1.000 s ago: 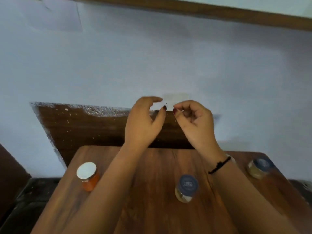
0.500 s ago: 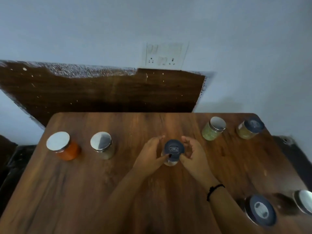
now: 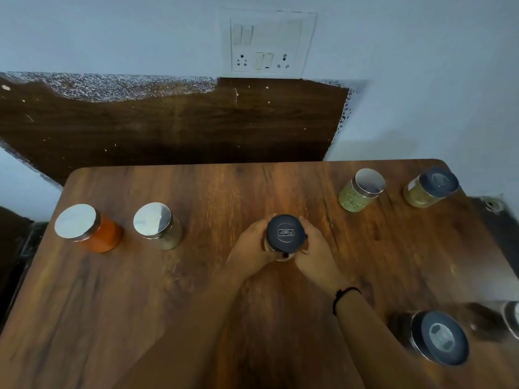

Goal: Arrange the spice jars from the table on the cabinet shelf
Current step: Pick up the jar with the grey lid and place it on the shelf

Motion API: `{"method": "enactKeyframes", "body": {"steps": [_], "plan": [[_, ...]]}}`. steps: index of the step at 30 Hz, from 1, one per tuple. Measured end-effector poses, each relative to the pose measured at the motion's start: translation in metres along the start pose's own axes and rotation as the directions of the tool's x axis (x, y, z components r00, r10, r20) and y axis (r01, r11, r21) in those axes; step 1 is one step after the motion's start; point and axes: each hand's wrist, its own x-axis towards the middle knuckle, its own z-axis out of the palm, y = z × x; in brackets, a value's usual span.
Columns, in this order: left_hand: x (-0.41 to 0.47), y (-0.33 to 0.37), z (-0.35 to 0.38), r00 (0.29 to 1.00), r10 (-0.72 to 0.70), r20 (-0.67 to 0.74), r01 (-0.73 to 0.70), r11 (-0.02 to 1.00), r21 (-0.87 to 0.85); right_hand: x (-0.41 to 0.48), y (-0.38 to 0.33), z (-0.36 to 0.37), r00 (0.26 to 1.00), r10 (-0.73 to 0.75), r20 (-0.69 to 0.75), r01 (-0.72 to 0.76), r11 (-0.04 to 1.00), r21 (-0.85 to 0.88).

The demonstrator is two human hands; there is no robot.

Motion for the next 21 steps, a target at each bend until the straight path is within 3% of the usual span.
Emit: {"method": "enactKeyframes", "body": {"steps": [7, 16, 21], "plan": [[-0.012, 0.018, -0.019, 0.998, 0.016, -0.059, -0.029, 0.977, -0.209, -0.02, -0.025, -0.03, 0.994, -0.107, -0.001, 0.106, 0.984, 0.145], [-0.04, 0.101, -0.07, 0.948, 0.25, -0.194, -0.292, 0.929, -0.229, -0.05, -0.085, -0.063, 0.935, -0.345, -0.084, 0.355, 0.904, 0.239], [-0.065, 0.136, -0.088, 0.911, 0.306, -0.277, -0.385, 0.872, -0.302, -0.068, -0.115, -0.08, 0.895, -0.434, -0.105, 0.445, 0.849, 0.283]]}}
